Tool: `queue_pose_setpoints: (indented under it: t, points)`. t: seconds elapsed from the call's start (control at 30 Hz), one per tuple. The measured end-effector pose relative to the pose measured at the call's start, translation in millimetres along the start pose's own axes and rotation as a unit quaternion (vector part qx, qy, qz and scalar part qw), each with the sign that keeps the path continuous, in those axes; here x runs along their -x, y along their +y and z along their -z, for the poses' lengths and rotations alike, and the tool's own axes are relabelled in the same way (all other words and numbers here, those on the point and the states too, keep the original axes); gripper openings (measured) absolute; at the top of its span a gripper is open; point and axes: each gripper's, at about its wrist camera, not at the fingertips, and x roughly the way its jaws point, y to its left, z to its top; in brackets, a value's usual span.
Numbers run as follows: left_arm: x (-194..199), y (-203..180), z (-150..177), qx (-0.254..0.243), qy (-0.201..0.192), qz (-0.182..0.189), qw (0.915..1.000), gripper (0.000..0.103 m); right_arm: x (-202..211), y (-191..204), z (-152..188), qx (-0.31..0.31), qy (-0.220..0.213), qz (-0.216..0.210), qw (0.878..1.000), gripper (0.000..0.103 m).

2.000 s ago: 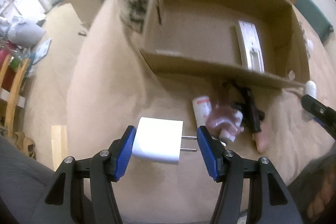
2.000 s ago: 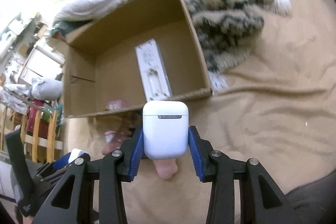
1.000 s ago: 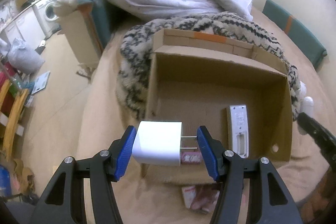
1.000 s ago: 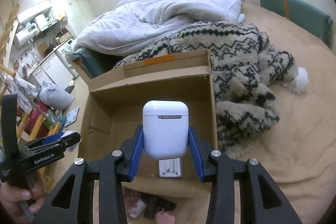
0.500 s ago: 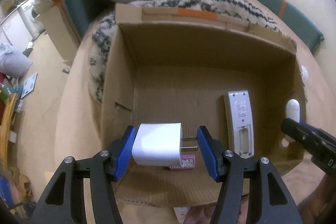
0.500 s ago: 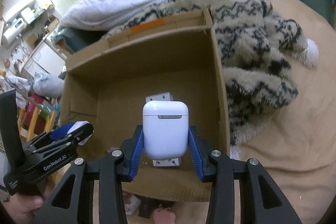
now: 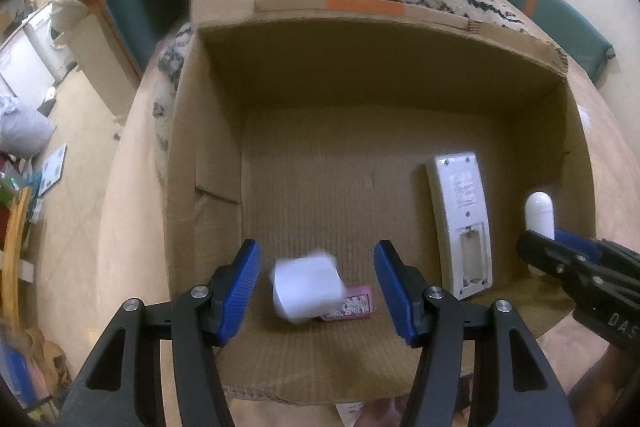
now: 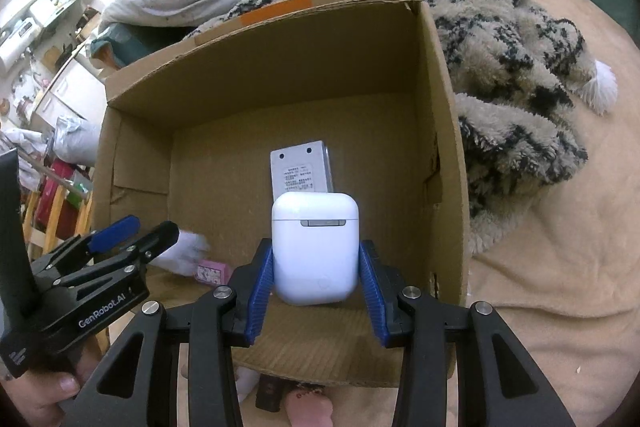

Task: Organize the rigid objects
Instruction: 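Lower the charger and earbud case into the box and open both tools, then grasp the white pill bottle with the left tool while the right tool grasps the pink keychain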

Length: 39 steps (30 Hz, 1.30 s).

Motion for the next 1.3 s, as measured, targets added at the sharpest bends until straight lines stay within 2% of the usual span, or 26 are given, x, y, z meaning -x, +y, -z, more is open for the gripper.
queue_pose_setpoints:
  t: [0.07,0.13,0.33,0.4,0.43,0.47,0.57,0.63,0.93,1.13,1.3]
  points:
    - [3,-2,-2,-0.004,-0.006,0.005,1.0000,0.058,-1,1,-1,0.004,0.001,0.007,1.000,0.044]
    - [4,-3,-2,-0.005,-0.005,0.010,0.9999,0.066,-2,1,-1,0.005,0.001,0.006,1.000,0.044]
    - [3,-1,1,-0.002,0.001,-0.001,1.0000,0.067,0,-1,-4,-0.006,0.000,-0.004,1.000,0.045]
    - [3,1,1,0.002,0.001,-0.004,1.0000,0.067,4,-3,-6,-0.015,-0.007,-0.013,1.000,0.051]
    - [3,2,1,0.005,0.001,-0.005,1.0000,0.067,6,-3,-6,-0.017,-0.010,-0.013,1.000,0.062]
    - [4,3,1,0.007,0.001,-0.004,1.0000,0.067,8,-3,-7,-0.020,-0.016,-0.016,1.000,0.066]
    - [7,6,1,0.011,-0.003,-0.004,0.9999,0.067,13,-3,-8,-0.024,-0.024,-0.030,0.999,0.067]
    - [9,6,1,0.011,-0.006,-0.007,0.9999,0.067,14,-2,-9,-0.026,-0.027,-0.031,0.999,0.071]
    - [23,11,3,0.012,-0.020,-0.018,0.9996,0.067,24,-2,-9,-0.033,-0.042,-0.035,0.998,0.072]
    - [44,12,7,-0.004,-0.033,-0.028,0.9990,0.067,37,-5,-4,-0.034,-0.056,-0.028,0.997,0.072]
    - [58,21,17,0.008,-0.035,-0.035,0.9987,0.067,49,-8,4,-0.038,-0.064,-0.027,0.997,0.072]
